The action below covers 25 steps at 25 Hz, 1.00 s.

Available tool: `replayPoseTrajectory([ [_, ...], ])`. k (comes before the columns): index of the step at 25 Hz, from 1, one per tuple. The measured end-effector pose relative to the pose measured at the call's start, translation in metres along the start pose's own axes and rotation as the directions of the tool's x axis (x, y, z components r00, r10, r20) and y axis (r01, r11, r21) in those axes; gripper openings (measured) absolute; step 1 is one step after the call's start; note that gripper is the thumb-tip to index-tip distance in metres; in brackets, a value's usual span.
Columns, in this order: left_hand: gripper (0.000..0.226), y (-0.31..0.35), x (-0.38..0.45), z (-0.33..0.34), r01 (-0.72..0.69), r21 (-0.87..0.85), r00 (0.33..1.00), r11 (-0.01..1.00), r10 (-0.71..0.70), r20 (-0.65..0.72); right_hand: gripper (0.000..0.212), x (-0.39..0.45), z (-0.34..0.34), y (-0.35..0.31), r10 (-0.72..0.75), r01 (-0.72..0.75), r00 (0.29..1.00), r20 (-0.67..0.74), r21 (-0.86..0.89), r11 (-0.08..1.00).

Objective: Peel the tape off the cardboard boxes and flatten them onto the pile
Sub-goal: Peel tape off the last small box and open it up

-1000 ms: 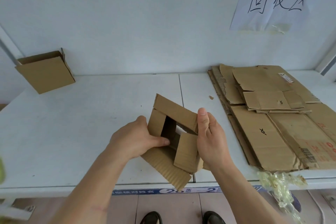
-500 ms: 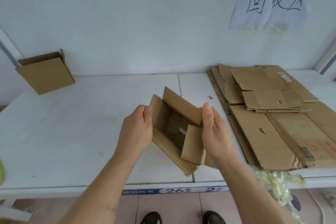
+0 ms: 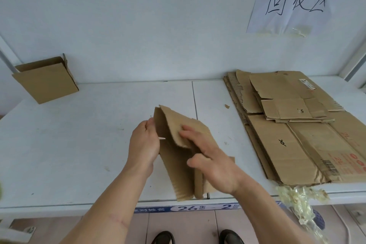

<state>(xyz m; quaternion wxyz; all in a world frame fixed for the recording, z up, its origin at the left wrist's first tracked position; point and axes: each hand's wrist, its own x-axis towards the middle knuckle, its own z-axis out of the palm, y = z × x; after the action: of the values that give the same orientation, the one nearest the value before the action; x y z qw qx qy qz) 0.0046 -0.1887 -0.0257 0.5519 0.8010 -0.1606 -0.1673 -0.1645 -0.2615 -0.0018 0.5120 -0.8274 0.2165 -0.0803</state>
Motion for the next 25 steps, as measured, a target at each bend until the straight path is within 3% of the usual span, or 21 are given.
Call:
replayPoseTrajectory([
  [5, 0.054, 0.0, 0.001, -0.004, 0.339, -0.239, 0.941, 0.91, -0.326, 0.093, 0.054, 0.009, 0.035, 0.011, -0.062, 0.073, 0.997, 0.05, -0.235, 0.969],
  [7, 0.066, 0.003, 0.0, -0.006, 0.366, -0.189, 0.928, 0.911, -0.341, 0.152, 0.051, 0.013, 0.041, 0.013, -0.063, 0.08, 0.995, 0.075, -0.242, 0.967],
  [9, 0.058, -0.008, 0.0, -0.002, 0.185, 0.087, 0.977, 0.979, -0.193, 0.095, 0.052, 0.016, 0.042, 0.014, -0.051, 0.06, 0.997, 0.052, -0.187, 0.981],
  [11, 0.044, -0.024, -0.001, 0.001, 0.042, 0.192, 0.999, 0.981, -0.043, 0.0, 0.054, 0.021, 0.038, 0.018, -0.022, 0.004, 0.99, -0.142, -0.125, 0.992],
  [14, 0.042, -0.042, -0.001, 0.007, -0.058, 0.169, 0.997, 0.984, 0.067, -0.05, 0.057, 0.037, 0.014, 0.033, 0.155, -0.224, 0.831, -0.534, -0.066, 0.972],
  [16, 0.041, -0.045, -0.001, 0.008, -0.126, 0.187, 0.991, 0.974, 0.132, -0.02, 0.058, 0.045, -0.001, 0.039, 0.336, -0.386, 0.77, -0.542, 0.023, 0.922],
  [18, 0.039, -0.046, 0.0, 0.008, -0.176, 0.196, 0.984, 0.965, 0.173, 0.032, 0.057, 0.052, -0.01, 0.043, 0.416, -0.46, 0.759, -0.501, 0.039, 0.887],
  [25, 0.044, -0.045, 0.012, 0.009, -0.268, 0.234, 0.964, 0.935, 0.258, 0.07, 0.071, 0.064, -0.024, 0.046, 0.448, -0.565, 0.766, -0.461, -0.151, 0.811],
])
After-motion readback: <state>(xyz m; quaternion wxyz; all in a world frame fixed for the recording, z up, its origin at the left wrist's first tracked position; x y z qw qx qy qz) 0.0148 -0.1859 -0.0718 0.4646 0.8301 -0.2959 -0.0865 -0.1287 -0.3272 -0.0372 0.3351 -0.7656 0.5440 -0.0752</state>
